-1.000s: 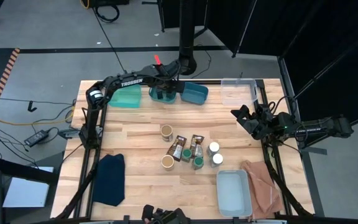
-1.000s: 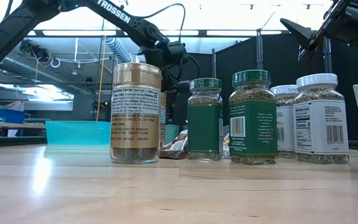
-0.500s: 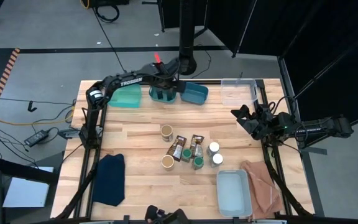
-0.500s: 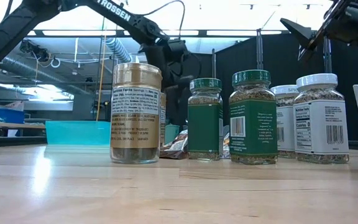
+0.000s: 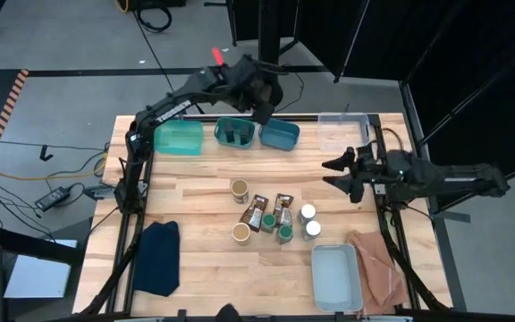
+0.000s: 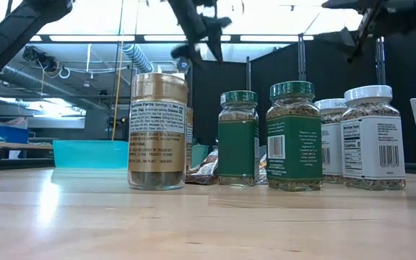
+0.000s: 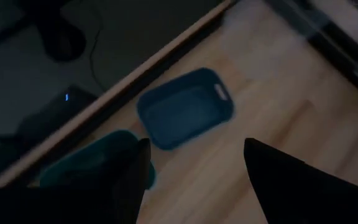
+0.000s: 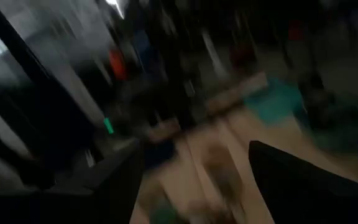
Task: Sort spices by type
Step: Put the top white seasoning bottle into the gray bin, then put the white seasoning bottle into the gray bin
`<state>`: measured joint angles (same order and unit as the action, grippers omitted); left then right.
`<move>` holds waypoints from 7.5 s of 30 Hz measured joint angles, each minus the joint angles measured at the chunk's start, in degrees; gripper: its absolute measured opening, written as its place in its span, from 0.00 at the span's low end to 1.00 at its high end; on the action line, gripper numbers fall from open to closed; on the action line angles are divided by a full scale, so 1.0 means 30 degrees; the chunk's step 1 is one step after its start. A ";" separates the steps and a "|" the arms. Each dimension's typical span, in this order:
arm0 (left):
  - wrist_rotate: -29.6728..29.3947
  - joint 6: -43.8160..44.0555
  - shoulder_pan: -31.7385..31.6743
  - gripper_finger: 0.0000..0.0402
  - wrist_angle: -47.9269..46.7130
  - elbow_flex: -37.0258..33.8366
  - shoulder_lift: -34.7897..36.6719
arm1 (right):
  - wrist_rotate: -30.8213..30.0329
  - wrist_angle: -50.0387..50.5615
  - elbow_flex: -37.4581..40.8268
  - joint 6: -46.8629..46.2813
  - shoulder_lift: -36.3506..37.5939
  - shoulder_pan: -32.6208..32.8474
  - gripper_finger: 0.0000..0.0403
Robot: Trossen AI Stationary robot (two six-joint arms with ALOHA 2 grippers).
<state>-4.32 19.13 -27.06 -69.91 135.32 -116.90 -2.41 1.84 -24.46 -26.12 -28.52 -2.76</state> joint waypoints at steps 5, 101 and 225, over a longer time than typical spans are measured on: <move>0.0093 -0.0989 0.0729 0.66 -0.1504 -0.1456 0.2862 | 0.0821 0.7447 -0.5126 0.1192 -0.2464 0.0388 0.71; -0.4910 -0.2808 0.5555 0.66 -0.6702 -0.1492 0.7862 | -0.1000 2.3207 -1.8997 -0.7385 -1.6252 0.7142 0.51; -0.4918 -0.3878 0.5519 0.66 -0.6673 -0.1500 0.7862 | -0.0950 1.6649 -1.2849 -1.1372 -1.8574 0.7984 0.82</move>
<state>-19.07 7.50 -10.50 -89.93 130.82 -93.32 -5.26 51.79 -63.01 -60.24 -84.25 21.19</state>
